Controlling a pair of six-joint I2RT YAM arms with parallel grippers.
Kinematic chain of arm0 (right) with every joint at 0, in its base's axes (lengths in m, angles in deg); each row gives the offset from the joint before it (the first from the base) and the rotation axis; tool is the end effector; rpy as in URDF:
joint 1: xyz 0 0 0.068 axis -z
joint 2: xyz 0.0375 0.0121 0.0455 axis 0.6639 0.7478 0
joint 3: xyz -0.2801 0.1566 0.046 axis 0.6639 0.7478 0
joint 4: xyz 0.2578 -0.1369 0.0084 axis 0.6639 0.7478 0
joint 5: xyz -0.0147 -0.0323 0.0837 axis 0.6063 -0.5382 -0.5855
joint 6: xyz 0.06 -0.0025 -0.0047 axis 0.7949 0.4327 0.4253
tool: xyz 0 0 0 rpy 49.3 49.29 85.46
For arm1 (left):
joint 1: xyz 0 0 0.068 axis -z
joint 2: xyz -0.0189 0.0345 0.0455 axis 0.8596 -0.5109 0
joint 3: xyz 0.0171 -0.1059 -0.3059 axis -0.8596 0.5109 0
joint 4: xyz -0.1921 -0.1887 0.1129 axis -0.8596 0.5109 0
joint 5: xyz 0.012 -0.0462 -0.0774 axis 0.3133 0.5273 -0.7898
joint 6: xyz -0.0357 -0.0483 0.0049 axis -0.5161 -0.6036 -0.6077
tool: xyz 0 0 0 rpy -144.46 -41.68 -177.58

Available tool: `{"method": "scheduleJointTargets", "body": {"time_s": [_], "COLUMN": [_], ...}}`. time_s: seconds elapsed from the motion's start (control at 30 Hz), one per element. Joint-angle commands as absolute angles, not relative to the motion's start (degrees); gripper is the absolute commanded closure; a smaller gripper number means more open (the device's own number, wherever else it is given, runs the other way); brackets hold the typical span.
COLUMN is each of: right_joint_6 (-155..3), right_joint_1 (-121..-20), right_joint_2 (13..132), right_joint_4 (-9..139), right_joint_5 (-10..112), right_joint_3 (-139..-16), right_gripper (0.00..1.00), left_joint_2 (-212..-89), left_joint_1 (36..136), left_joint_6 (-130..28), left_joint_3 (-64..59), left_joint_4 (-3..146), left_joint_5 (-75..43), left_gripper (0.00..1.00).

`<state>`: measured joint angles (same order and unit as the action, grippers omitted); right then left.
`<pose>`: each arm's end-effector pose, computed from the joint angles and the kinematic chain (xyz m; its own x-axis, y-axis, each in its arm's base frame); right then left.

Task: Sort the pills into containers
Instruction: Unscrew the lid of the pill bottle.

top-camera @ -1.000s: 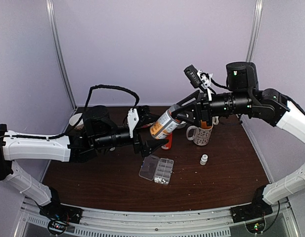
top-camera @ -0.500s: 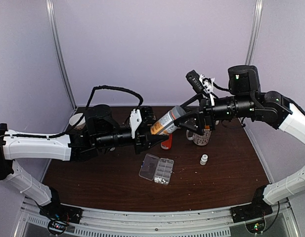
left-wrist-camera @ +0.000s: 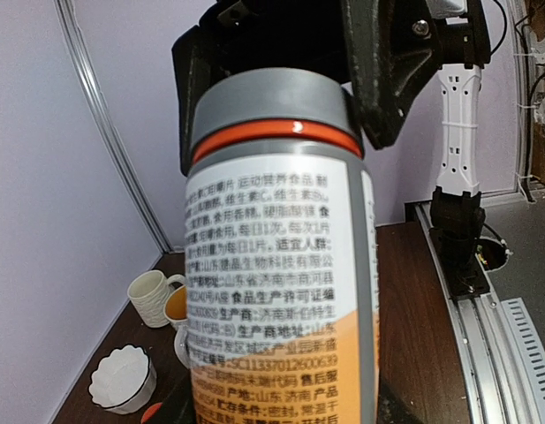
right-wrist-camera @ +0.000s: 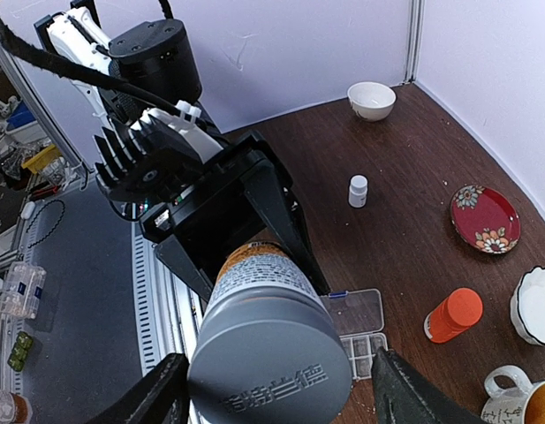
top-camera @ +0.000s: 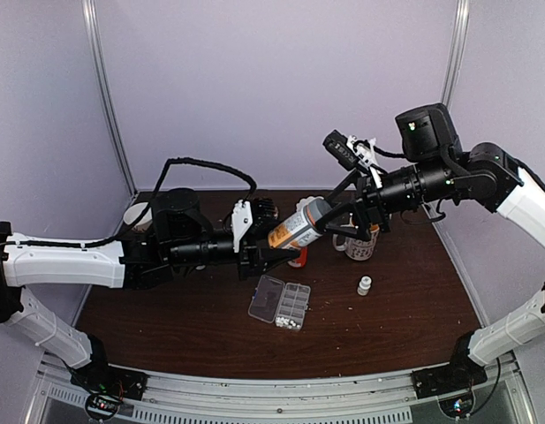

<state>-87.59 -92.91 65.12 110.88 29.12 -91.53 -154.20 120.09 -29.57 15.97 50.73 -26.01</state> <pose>0.1566 0.2304 0.4940 -0.2356 -0.4106 -0.8808 -0.9677 0.1827 0.1737 0.1598 -0.3150 0.3517 0.1374 0.0776 -0.9875 0.9723 0.1799 0.1494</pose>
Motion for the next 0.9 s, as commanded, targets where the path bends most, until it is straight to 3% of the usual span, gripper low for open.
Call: {"method": "scheduleJointTargets", "body": {"time_s": [0.0, 0.17, 0.27, 0.33, 0.63, 0.87], "right_joint_6": [-87.9, -88.1, -89.9, -92.0, -112.4, -133.8], "right_joint_1": [-93.1, -93.1, -93.1, -93.1, -93.1, -93.2], "right_joint_2": [66.1, 66.9, 67.3, 67.1, 62.3, 64.3], "right_joint_4": [112.4, 112.6, 113.4, 113.5, 104.3, 109.1], "right_joint_5": [27.3, 26.4, 25.4, 25.3, 19.2, 16.5], "right_joint_3": [-93.4, -94.1, -94.4, -93.9, -86.1, -89.4], "right_gripper": [0.28, 0.44, 0.71, 0.81, 0.96, 0.99], "left_joint_2": [-152.8, -152.8, -152.9, -153.1, -154.9, -155.3], "left_joint_1": [120.1, 120.1, 120.1, 120.1, 120.0, 120.0], "left_joint_6": [-28.9, -28.8, -29.5, -30.2, -36.4, -38.9], "left_joint_3": [15.9, 15.5, 15.0, 14.6, 12.5, 10.3], "left_joint_4": [49.2, 50.0, 50.8, 51.4, 51.7, 54.0], "left_joint_5": [-27.2, -27.7, -28.8, -30.5, -41.5, -47.8], "left_gripper": [0.84, 0.87, 0.92, 0.94, 0.95, 0.96]}}
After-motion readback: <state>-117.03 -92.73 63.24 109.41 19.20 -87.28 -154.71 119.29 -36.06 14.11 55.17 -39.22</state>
